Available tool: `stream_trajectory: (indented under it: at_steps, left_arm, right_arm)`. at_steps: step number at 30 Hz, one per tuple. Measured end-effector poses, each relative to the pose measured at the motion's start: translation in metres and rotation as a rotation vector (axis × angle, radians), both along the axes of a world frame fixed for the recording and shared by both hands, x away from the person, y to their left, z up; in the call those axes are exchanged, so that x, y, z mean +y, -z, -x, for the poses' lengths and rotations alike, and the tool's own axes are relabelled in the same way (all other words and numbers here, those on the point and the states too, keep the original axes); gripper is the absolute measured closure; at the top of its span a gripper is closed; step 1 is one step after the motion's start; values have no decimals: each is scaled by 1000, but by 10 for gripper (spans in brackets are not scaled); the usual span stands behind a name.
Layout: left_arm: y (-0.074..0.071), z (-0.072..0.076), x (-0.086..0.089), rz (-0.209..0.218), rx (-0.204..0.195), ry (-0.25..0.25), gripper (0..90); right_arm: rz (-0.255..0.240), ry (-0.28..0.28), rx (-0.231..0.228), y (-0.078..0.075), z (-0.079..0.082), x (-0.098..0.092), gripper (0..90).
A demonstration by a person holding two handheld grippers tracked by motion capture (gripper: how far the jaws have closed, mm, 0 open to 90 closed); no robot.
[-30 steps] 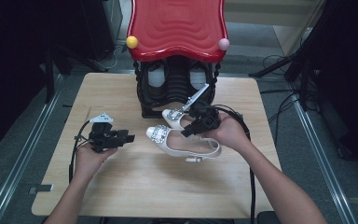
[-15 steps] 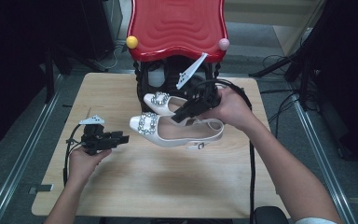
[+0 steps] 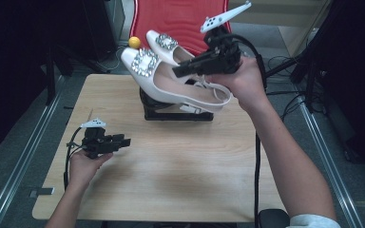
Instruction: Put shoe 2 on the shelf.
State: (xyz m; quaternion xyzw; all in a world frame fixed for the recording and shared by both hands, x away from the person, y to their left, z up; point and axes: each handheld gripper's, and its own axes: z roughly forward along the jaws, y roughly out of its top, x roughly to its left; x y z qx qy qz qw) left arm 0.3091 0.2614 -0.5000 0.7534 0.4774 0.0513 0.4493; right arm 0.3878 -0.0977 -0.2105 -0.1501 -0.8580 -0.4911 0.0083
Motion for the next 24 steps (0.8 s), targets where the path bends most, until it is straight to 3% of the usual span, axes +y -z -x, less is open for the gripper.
stream_trajectory:
  at_steps: [3,8,12,18,24]
  left_arm:
    - [0,0,-2,7,-6,-7,542]
    - [1,-2,-4,-1,0,5,542]
    - [1,-2,-5,-5,-1,6,542]
    - [1,-1,-5,-15,-10,21,543]
    - [4,-3,-6,-18,5,33,539]
  right_arm:
    - [-63,73,34,-12,-13,-1,847]
    - [-120,176,56,-27,-32,0,847]
    - [-172,269,108,-36,-45,4,847]
    - [-191,379,86,-48,-59,9,845]
    - [-228,468,129,-54,-75,8,846]
